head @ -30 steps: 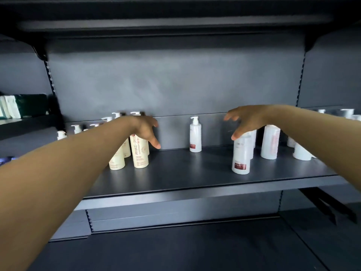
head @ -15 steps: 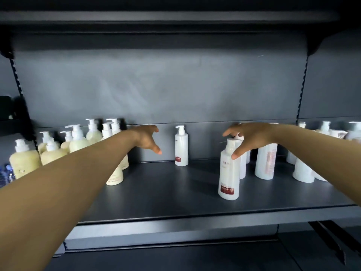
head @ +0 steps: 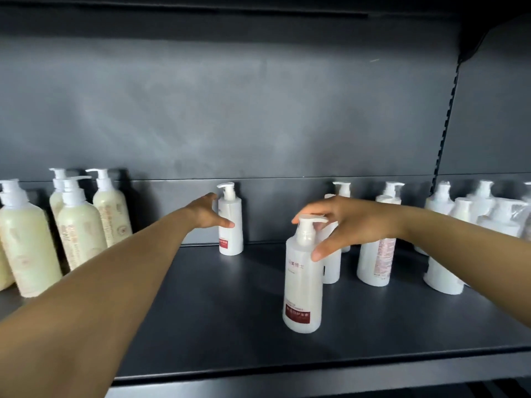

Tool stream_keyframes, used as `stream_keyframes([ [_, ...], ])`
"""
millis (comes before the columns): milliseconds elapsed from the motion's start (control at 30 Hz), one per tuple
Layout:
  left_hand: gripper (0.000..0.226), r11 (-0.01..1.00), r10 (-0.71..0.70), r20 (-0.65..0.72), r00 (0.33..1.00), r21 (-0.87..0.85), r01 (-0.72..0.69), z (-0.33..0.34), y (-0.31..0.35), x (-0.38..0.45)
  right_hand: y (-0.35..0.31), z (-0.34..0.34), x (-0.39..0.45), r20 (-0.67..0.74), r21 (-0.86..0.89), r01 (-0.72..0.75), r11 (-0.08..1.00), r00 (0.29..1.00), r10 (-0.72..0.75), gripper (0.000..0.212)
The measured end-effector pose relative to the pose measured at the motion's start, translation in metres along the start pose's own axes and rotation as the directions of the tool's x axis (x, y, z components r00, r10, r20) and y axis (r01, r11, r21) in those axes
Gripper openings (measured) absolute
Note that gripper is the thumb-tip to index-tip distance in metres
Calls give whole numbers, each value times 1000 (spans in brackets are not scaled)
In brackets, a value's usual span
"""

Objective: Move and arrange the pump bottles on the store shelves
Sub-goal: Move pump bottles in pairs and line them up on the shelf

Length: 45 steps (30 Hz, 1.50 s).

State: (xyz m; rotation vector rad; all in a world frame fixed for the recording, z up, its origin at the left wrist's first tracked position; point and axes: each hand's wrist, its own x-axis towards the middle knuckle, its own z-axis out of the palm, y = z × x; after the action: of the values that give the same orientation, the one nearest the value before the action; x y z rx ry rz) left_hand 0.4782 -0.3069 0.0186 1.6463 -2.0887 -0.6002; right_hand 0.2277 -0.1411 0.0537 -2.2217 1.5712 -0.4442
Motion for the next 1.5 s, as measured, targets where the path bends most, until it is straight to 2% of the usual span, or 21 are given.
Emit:
stream_keyframes([
  [133, 86, 993, -19, -46, 999, -115, 14, 15, -5, 13, 5, 6, 3, 16, 44, 21, 999, 1000, -22, 53],
  [267, 69, 967, -20, -80, 997, -253, -1, 26, -7, 23, 7, 7, 7, 47, 87, 20, 996, 999, -25, 51],
  [367, 55, 950, 0, -98, 995, -312, -30, 31, -11, 33, 8, 7, 9, 72, 137, 28, 990, 997, -38, 50],
  [500, 52, 925, -6, -111, 994, -378, -36, 37, -16, 48, 11, 6, 13, 100, 196, 17, 980, 994, -37, 48],
  [633, 44, 894, -7, -93, 996, -448, -36, 42, -23, 58, 13, 8, 16, 62, 220, 44, 974, 996, -59, 39],
  [900, 39, 914, -48, -130, 990, -406, -9, 23, -39, 48, -3, 17, 52, 4, 247, 84, 965, 996, -88, 33],
  [1000, 35, 925, -118, -201, 972, -379, 34, 2, -59, 40, -19, 23, 83, -59, 280, 85, 956, 996, -71, 34],
  [1167, 55, 931, -209, -277, 938, -351, 104, -22, -99, 35, -47, 39, 147, -134, 314, 73, 946, 990, -32, 37],
  [1300, 57, 926, -255, -299, 919, -350, 143, -31, -117, 38, -61, 52, 198, -180, 336, 51, 941, 984, 10, 38],
  [1500, 68, 935, -265, -338, 903, -319, 155, -31, -129, 52, -65, 71, 251, -125, 396, -8, 918, 990, 63, 38],
])
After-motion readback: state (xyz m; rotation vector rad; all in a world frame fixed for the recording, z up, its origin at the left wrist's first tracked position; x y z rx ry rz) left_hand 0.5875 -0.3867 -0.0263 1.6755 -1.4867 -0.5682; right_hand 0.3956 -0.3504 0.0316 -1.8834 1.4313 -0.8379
